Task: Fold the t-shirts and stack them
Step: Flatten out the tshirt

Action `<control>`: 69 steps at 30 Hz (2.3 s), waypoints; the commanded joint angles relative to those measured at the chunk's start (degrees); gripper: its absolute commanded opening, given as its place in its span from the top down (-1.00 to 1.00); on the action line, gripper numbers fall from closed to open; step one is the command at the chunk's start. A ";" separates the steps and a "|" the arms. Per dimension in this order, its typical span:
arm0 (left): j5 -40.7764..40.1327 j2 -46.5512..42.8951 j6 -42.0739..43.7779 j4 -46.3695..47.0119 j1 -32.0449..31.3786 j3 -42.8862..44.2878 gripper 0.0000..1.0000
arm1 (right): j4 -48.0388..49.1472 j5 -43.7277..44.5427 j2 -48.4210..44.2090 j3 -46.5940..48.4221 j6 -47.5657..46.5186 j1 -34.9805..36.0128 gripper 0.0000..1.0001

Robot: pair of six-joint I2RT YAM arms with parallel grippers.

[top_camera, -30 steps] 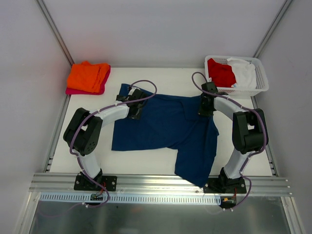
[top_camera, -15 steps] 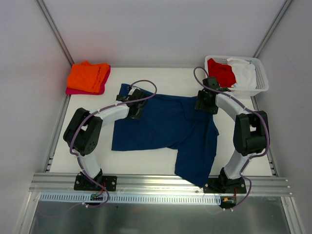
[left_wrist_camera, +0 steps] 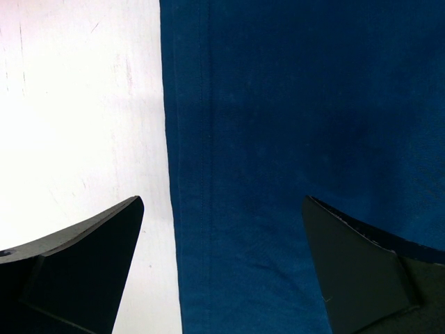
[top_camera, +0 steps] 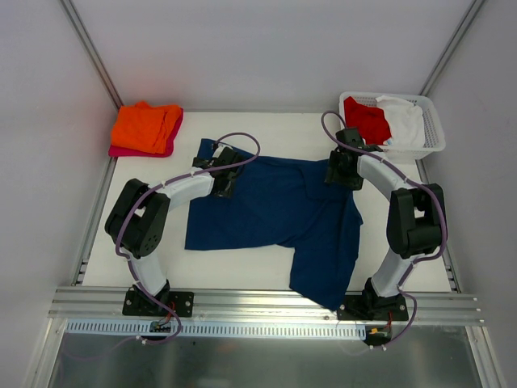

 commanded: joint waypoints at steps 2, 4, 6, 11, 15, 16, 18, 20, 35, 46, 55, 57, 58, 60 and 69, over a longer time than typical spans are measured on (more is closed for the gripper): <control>0.07 0.09 0.54 0.74 -0.55 -0.13 -0.98 | -1.50 1.63 -2.79 -0.17 0.45 0.35 -0.34; 0.07 0.09 0.54 0.74 -0.46 -0.13 -0.98 | -1.41 1.72 -3.14 -0.52 0.71 0.26 -0.34; 0.07 0.09 0.45 0.74 -0.46 -0.13 -0.98 | -1.41 1.72 -3.23 -0.87 0.88 0.26 -0.33; 0.15 -0.08 0.54 0.74 -0.55 -0.21 -0.98 | -1.15 1.63 -3.93 -2.10 1.41 0.35 -0.32; 0.16 -0.09 0.54 0.83 -0.46 -0.30 -0.98 | -0.62 1.45 -3.76 -2.63 1.68 0.35 -0.32; 0.16 -0.09 0.54 0.92 -0.46 -0.39 -0.98 | -0.62 1.37 -3.59 -2.55 1.68 0.35 -0.31; 0.07 -0.09 0.54 0.83 -0.55 -0.39 -0.98 | -0.18 1.19 -3.50 -2.72 1.85 0.35 -0.29; 0.07 0.00 0.62 0.83 -0.46 -0.48 -0.98 | -0.09 1.19 -3.41 -2.81 1.76 0.35 -0.24; -0.55 -0.44 0.89 1.00 -0.46 -1.09 -0.98 | 0.70 2.16 -2.62 -3.86 1.94 0.26 -0.03; -0.55 -0.26 1.06 1.09 -0.46 -0.92 -0.98 | 0.52 3.21 -2.79 -4.39 1.76 0.35 -0.04; -0.46 -0.35 1.06 1.09 -0.46 -1.01 -0.98 | 0.52 3.47 -2.44 -4.30 1.41 0.35 0.63; -0.55 -0.44 1.06 1.09 -0.46 -1.18 -0.98 | 0.52 3.48 -1.92 -4.22 1.41 0.26 0.84; -0.55 -0.52 1.06 1.18 -0.55 -1.36 -0.98 | 0.44 3.56 -1.83 -4.22 1.32 0.17 0.99; -0.72 -0.70 1.15 1.18 -0.46 -1.62 -0.98 | 0.52 3.30 -1.57 -4.30 1.24 0.08 0.99; -0.37 -1.32 0.98 1.44 -0.46 -1.97 -0.98 | 0.70 3.12 -2.00 -3.52 0.71 0.17 0.99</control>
